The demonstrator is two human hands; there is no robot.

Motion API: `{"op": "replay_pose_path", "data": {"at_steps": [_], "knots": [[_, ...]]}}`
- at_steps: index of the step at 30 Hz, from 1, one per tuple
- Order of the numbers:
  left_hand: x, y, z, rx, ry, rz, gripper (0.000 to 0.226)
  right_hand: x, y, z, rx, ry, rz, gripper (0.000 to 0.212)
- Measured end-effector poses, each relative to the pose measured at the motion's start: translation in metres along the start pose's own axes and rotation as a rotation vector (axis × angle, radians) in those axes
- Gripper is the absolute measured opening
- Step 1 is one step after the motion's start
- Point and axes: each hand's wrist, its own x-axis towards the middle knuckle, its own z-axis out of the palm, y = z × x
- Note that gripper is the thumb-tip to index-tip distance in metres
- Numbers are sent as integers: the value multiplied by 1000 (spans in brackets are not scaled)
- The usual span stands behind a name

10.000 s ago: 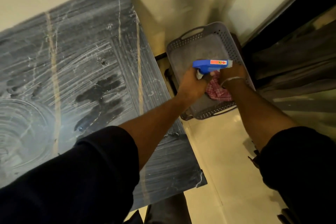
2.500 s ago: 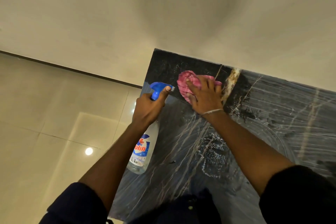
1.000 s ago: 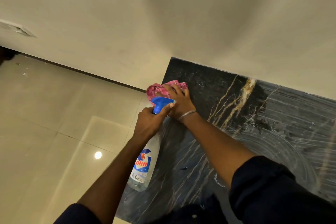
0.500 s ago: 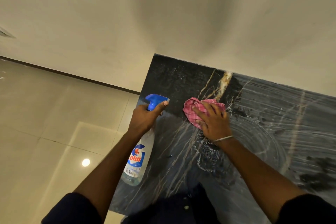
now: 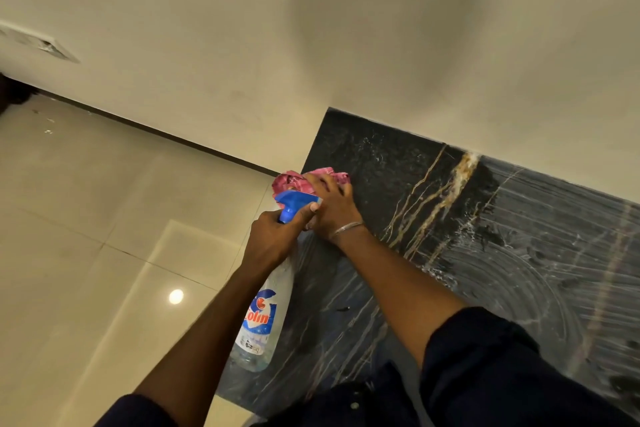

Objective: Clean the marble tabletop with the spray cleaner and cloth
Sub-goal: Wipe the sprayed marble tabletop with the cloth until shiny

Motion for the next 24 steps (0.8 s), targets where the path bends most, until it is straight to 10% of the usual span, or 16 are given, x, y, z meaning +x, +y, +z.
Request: {"op": "replay_pose_path", "data": {"at_steps": [14,24], "knots": [[-22,11,20,-38,-85,51,45,-174,145,25,-72,148,202,53],[-23,-11,22,15,-91,39,52,-86,50,8,-134,75,62,51]]}}
